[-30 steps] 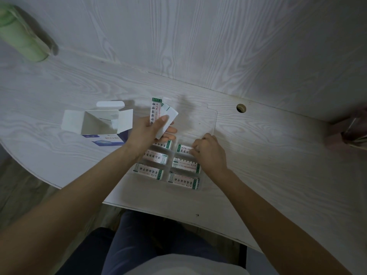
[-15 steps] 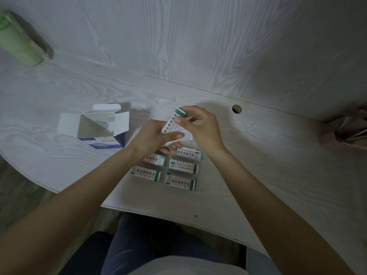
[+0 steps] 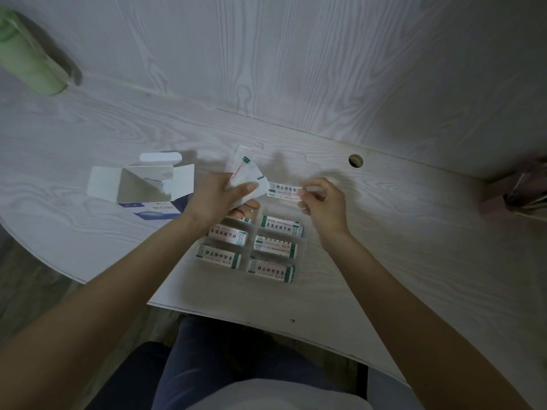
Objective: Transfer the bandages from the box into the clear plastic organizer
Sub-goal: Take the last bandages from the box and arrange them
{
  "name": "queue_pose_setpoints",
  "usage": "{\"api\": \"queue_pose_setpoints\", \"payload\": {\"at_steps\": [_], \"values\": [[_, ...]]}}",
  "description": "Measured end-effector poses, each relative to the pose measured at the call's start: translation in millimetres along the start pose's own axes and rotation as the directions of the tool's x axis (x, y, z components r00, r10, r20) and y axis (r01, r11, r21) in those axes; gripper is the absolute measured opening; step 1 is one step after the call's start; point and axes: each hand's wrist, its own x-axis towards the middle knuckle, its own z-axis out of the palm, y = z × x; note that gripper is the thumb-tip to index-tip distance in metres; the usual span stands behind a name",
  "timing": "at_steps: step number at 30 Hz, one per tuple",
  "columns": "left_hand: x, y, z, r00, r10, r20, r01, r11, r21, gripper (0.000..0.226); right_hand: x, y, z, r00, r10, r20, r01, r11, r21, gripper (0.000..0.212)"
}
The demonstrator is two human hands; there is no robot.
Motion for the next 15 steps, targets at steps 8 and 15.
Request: {"api": "queue_pose_setpoints", "payload": {"at_steps": [8, 15], "values": [[2, -4, -1, 1.000, -0.021, -0.017, 0.020, 0.999, -0.036, 0.022, -8, 27, -1, 0.996, -0.060, 0.069, 0.088, 0.832, -0.548, 0.007], [-3, -1, 2, 1.000, -0.027, -0.005, 0.027, 0.999, -0.045, 0.023, -11, 30, 8, 0.963, -0.169, 0.208, 0.266, 0.517, -0.814, 0.006]]}}
